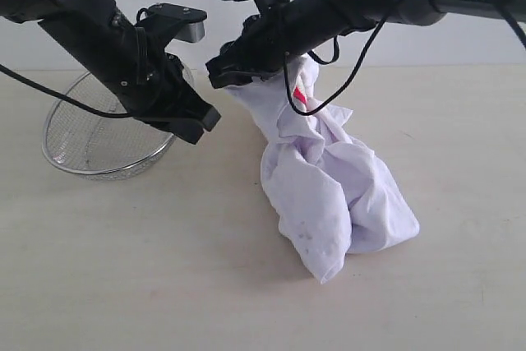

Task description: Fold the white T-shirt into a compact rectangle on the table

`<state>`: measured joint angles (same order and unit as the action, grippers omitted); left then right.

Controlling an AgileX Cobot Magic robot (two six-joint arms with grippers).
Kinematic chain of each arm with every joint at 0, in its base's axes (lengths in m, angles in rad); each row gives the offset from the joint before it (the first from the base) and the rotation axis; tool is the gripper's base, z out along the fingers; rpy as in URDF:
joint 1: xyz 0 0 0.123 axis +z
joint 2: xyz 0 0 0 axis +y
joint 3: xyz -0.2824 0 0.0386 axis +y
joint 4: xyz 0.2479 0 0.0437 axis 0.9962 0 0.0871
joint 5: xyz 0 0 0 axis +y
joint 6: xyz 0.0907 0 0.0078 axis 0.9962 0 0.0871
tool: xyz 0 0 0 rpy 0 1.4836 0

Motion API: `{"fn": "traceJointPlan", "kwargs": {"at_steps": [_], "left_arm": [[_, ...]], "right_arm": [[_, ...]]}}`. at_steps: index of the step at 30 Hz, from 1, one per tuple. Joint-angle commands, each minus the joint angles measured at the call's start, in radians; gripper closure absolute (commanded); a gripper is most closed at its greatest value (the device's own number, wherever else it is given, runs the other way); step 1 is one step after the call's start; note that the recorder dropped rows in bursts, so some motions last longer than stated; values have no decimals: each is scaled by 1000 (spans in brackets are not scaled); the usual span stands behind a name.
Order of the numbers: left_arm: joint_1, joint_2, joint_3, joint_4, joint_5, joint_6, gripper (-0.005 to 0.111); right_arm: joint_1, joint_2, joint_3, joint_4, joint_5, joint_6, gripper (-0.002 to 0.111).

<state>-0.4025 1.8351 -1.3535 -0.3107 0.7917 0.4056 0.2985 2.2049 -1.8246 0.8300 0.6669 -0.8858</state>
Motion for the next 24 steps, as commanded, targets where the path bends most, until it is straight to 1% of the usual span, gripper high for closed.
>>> {"fn": "traceJointPlan", "kwargs": {"at_steps": [1, 4, 6, 8, 11, 12, 13, 14, 15, 16, 17, 19, 20, 22, 24], "left_arm": [[-3, -7, 3, 11, -18, 0, 102], [-3, -7, 3, 11, -18, 0, 102], [-3, -7, 3, 11, -18, 0, 102], [-3, -7, 3, 11, -18, 0, 102], [-3, -7, 3, 10, -22, 0, 102], [-3, -7, 3, -12, -44, 7, 102], [-3, -7, 3, -22, -53, 15, 102], [-5, -7, 3, -47, -62, 30, 102], [-5, -7, 3, -62, -62, 45, 102], [-17, -7, 3, -100, -53, 86, 102], [-22, -7, 3, -113, -51, 102, 102], [-57, -3, 3, -139, -58, 128, 102], [-89, 14, 3, -139, -60, 128, 102], [-142, 49, 3, -139, -59, 128, 102], [-178, 74, 3, -139, -63, 122, 102]], "right_arm": [[1, -40, -36, -25, 43, 46, 34], [1, -84, -42, -119, 54, 137, 34], [1, -127, -42, -235, 80, 229, 34], [-1, -169, -42, -393, 126, 350, 34], [-1, -220, -42, -700, 256, 572, 34], [-1, -229, -42, -838, 374, 657, 39], [-1, -229, -41, -868, 416, 668, 44], [-1, -227, -20, -901, 481, 670, 61], [-3, -227, -1, -906, 490, 670, 70], [-10, -227, 35, -914, 523, 670, 96], [-19, -227, 53, -929, 528, 678, 108], [-52, -227, 114, -938, 554, 701, 109], [-83, -227, 168, -936, 554, 719, 109], [-124, -229, 273, -893, 554, 717, 109], [-153, -229, 387, -821, 540, 672, 109]]}}
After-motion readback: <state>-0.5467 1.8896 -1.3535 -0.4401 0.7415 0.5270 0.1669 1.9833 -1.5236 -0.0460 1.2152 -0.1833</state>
